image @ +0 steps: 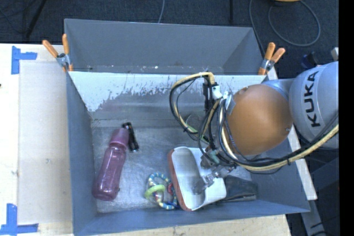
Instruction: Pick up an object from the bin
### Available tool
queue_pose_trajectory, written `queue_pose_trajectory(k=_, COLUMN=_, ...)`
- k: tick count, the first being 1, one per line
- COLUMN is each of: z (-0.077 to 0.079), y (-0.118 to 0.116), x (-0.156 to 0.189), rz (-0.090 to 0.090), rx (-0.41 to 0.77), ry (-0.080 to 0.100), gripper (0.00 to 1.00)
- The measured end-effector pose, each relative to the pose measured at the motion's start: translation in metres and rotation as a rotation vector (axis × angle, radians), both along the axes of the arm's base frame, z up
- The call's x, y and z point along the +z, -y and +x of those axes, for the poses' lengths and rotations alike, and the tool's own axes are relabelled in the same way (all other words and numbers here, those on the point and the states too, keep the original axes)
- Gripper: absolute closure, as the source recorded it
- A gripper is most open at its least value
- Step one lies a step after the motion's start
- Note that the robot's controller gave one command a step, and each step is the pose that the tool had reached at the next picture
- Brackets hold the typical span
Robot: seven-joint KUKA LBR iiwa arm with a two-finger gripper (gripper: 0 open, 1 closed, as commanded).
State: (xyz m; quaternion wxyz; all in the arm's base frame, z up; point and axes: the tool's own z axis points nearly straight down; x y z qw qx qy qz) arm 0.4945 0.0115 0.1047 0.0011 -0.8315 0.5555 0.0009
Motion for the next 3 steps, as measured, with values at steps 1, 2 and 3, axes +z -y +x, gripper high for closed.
queue_pose_trajectory(k=1, z=0.000, y=0.000, x=0.000, rz=0.000, rx=0.000, ry=0.000, gripper=1.00)
queue_pose_trajectory(k=2, z=-0.004, y=-0.003, x=0.012, rz=0.000, rx=0.091, ry=0.000, gripper=1.00)
queue_pose_trajectory(k=3, z=-0.011, y=0.012, x=0.125, rz=0.000, rx=0.062, ry=-0.004, gripper=1.00)
